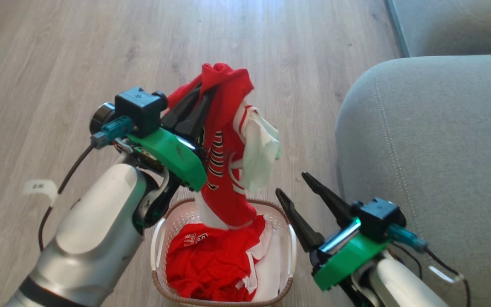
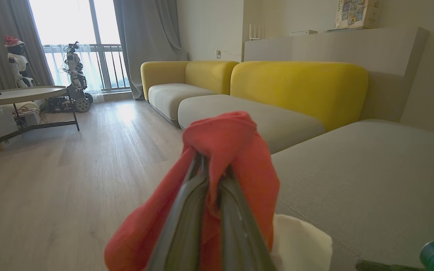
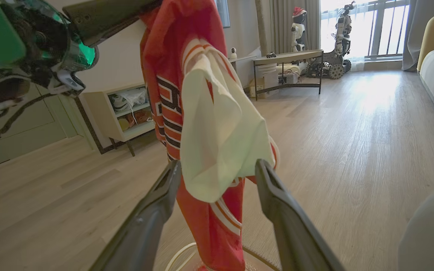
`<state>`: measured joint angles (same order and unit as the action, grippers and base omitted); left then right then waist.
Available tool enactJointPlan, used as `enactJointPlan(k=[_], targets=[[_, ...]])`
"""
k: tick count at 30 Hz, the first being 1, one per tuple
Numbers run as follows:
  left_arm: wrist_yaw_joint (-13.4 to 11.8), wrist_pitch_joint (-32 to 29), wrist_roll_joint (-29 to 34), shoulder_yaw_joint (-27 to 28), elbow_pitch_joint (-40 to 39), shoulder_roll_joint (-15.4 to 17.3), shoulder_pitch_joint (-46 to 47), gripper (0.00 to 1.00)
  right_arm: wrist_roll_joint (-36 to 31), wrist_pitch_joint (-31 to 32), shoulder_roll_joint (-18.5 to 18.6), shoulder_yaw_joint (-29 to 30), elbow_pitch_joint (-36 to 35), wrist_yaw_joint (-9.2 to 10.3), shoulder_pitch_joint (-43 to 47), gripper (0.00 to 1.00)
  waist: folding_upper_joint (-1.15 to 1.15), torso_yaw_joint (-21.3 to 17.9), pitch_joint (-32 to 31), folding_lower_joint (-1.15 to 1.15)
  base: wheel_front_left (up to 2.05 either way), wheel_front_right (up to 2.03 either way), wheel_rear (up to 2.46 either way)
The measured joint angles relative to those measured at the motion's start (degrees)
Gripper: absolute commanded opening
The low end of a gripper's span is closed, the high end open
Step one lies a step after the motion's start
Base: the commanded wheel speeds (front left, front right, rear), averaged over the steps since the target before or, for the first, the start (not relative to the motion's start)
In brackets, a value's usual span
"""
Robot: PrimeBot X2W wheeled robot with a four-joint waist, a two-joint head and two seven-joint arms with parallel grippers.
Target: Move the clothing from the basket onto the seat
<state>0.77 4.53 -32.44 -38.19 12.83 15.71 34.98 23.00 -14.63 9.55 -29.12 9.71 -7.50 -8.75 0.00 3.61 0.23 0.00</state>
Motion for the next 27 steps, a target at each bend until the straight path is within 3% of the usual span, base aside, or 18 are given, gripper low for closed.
enactJointPlan(k=[13, 27], targets=[[1.7, -0.4, 0.0, -3.7, 1.2, -3.3, 0.2, 0.00, 2.4, 0.0, -0.7, -8.1, 14.0, 0.00, -11.6, 1.00, 0.00, 4.8, -0.3, 0.00, 0.00, 0.00, 0.00], [2.8, -0.9, 0.0, -6.8, 2.0, -5.5, 0.2, 0.00, 3.5, 0.0, -2.5, -10.3, 24.4, 0.00, -20.4, 1.00, 0.00, 10.0, -0.8, 0.00, 0.00, 0.00, 0.00]])
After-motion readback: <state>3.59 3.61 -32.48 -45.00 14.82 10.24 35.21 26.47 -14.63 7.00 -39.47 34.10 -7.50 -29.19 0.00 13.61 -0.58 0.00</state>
